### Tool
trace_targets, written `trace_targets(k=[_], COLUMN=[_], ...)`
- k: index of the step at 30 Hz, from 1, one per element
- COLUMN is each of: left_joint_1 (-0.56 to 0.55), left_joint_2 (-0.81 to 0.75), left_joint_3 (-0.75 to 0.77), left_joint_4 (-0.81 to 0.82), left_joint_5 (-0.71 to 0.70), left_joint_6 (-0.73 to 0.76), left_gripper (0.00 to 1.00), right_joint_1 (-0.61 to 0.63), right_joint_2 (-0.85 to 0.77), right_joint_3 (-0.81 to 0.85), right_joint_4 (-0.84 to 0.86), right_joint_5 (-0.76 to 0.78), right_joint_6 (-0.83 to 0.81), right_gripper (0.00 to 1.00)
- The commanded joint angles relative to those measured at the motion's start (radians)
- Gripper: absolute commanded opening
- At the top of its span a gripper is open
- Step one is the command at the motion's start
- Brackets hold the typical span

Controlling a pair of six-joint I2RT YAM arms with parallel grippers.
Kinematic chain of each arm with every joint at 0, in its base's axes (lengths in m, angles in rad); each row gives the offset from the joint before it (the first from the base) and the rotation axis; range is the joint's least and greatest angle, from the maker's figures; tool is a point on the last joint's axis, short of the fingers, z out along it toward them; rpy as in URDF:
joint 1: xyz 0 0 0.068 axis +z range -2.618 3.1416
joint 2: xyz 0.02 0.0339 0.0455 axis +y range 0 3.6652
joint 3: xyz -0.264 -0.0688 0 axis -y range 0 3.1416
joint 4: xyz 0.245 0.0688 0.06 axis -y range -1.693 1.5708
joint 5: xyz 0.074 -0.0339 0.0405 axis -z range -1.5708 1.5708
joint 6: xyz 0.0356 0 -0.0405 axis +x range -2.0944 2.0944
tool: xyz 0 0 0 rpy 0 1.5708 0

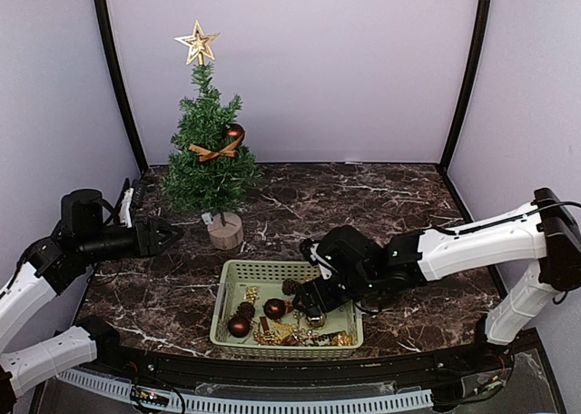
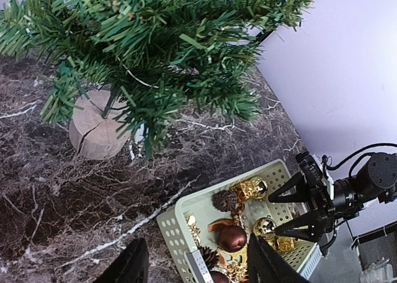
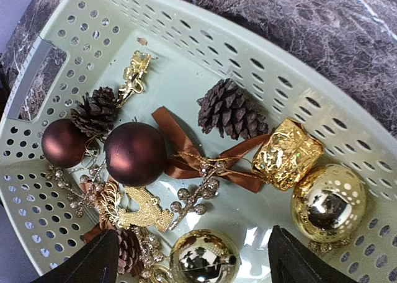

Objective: Decorate the small christmas tree
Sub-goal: Place the ornament bell in the bin, then pick up the ornament bell from the bin.

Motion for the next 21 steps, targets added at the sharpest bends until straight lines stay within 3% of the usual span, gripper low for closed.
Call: trace_targets(k=[1,8,10,14,21], left_joint_1=[0.006,-0.021,-0.068,-0.287,-0.443], left_joint_2=[0.011,0.011,0.008,0.041,0.179], left_joint_3=[-0.015,-0.043,-0.069,-0.13,-0.169], left_joint_4=[0.066,0.097,0.106,0.155,0.219], left_joint_5=[0.067,0.111,0.082,-0.052,-0.144], left_joint_6=[0.022,-0.029,-0.068,-0.159,-0.285], left_gripper=[0.57,0.58,0.58,0.58,0.58], right_joint_1=[0.007,0.006,0.006,0.01,0.05], right_joint_2=[-0.064,-0.114,-0.117,-0.077,-0.009], right_joint_3=[0.018,0.053,0.071,0.115,0.128], right_joint_4=[-0.02,-0.108,-0.142,-0.2,-0.194], right_joint_5=[0.069,0.148,0.169,0.183,0.184], right_joint_6=[0.012,0.055,0.054,0.04,0.066], right_gripper=[0.86,0.85,0.84,0.77,0.65])
